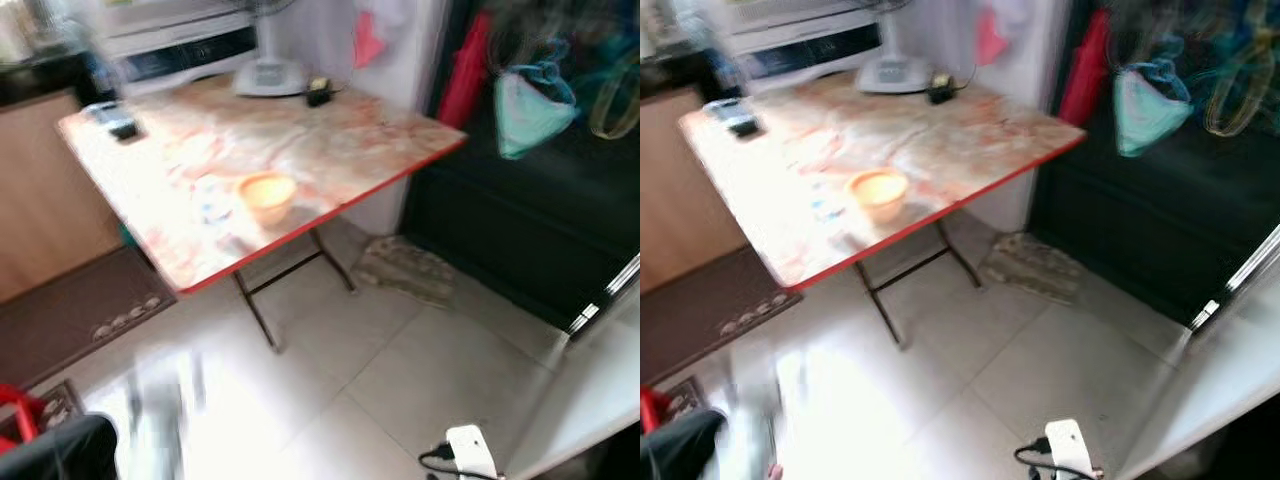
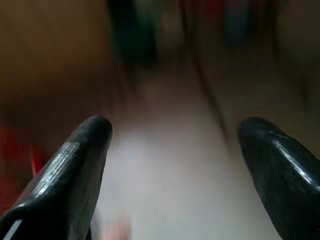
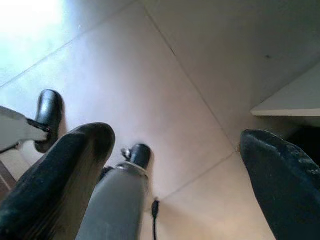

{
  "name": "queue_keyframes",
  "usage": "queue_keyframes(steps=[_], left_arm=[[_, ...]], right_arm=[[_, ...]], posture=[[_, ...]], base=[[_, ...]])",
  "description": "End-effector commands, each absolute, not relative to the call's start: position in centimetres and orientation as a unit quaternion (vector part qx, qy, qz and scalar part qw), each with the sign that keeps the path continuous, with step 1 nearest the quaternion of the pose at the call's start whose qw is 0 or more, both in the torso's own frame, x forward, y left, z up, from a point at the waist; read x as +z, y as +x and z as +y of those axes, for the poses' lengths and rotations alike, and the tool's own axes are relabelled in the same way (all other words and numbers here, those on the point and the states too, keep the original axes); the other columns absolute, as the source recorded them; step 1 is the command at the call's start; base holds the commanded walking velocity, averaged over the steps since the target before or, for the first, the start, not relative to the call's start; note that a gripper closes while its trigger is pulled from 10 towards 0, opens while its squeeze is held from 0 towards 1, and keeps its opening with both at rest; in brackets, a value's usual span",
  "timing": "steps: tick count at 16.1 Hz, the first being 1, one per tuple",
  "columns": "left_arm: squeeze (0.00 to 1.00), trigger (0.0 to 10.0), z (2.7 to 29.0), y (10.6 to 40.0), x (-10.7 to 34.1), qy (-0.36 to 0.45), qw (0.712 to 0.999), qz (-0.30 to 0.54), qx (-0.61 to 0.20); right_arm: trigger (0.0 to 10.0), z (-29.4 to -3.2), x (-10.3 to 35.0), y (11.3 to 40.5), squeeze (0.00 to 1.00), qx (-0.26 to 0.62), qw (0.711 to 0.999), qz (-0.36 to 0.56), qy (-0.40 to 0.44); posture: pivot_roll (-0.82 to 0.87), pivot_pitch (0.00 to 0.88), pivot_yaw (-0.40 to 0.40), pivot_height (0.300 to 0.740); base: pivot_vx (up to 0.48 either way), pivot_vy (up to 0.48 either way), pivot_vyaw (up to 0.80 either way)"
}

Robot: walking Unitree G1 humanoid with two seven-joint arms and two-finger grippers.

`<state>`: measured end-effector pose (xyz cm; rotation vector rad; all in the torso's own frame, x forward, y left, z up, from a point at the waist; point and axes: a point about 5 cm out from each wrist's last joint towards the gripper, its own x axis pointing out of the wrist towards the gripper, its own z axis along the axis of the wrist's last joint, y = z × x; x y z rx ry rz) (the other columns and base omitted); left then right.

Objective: Restocking fridge

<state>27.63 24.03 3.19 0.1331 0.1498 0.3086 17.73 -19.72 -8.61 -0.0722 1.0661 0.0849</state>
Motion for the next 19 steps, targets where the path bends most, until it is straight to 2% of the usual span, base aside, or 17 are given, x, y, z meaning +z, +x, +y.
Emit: queue_keyframes(steps=[1, 4, 6, 9, 12, 15, 17, 19], left_arm=[[0.00, 10.0, 23.9, 27.0, 2.6, 0.074, 0.984, 0.073, 0.148], [0.00, 10.0, 24.0, 26.7, 3.6, 0.080, 0.988, 0.018, 0.134], [0.00, 10.0, 23.1, 26.0, 5.1, 0.096, 0.988, -0.014, 0.122], [0.00, 10.0, 23.5, 25.2, 6.1, 0.084, 0.986, -0.037, 0.137], [0.00, 10.0, 24.0, 25.8, 9.6, 0.085, 0.982, -0.101, 0.134], [0.00, 10.0, 25.1, 25.3, 11.1, 0.080, 0.978, -0.108, 0.158], [0.00, 10.0, 24.2, 25.4, 11.9, 0.079, 0.981, -0.115, 0.138], [0.00, 10.0, 23.7, 25.8, 11.9, 0.072, 0.982, -0.110, 0.137]], right_arm=[[10.0, -19.7, -8.9, 17.1, 0.00, 0.030, 0.859, 0.510, -0.022], [10.0, -19.7, -9.5, 15.7, 0.00, 0.017, 0.856, 0.516, -0.006], [10.0, -19.7, -9.8, 14.8, 0.00, 0.015, 0.852, 0.523, -0.006], [10.0, -19.5, -10.1, 13.9, 0.00, -0.006, 0.850, 0.527, 0.001], [10.0, -18.8, -10.5, 13.2, 0.00, -0.009, 0.851, 0.525, 0.017], [10.0, -18.4, -10.7, 12.7, 0.00, -0.013, 0.847, 0.531, 0.002], [10.0, -18.4, -10.7, 12.7, 0.00, 0.007, 0.847, 0.531, -0.011], [10.0, -18.7, -10.6, 12.7, 0.00, -0.006, 0.850, 0.527, -0.015]], posture=[[-0.01, 0.000, 0.010, 0.740], [-0.01, 0.000, 0.017, 0.740], [-0.01, 0.000, 0.024, 0.740], [-0.01, 0.000, 0.026, 0.740], [0.07, 0.000, 0.007, 0.740], [0.12, 0.000, -0.023, 0.740], [0.16, 0.000, -0.043, 0.740], [0.17, 0.000, -0.028, 0.740]], base=[[0.000, 0.000, 0.00], [0.000, 0.000, 0.00], [0.000, 0.000, 0.00], [0.000, 0.000, 0.00], [0.000, 0.000, 0.00], [0.000, 0.000, 0.00], [0.000, 0.000, 0.00], [0.000, 0.000, 0.00]])
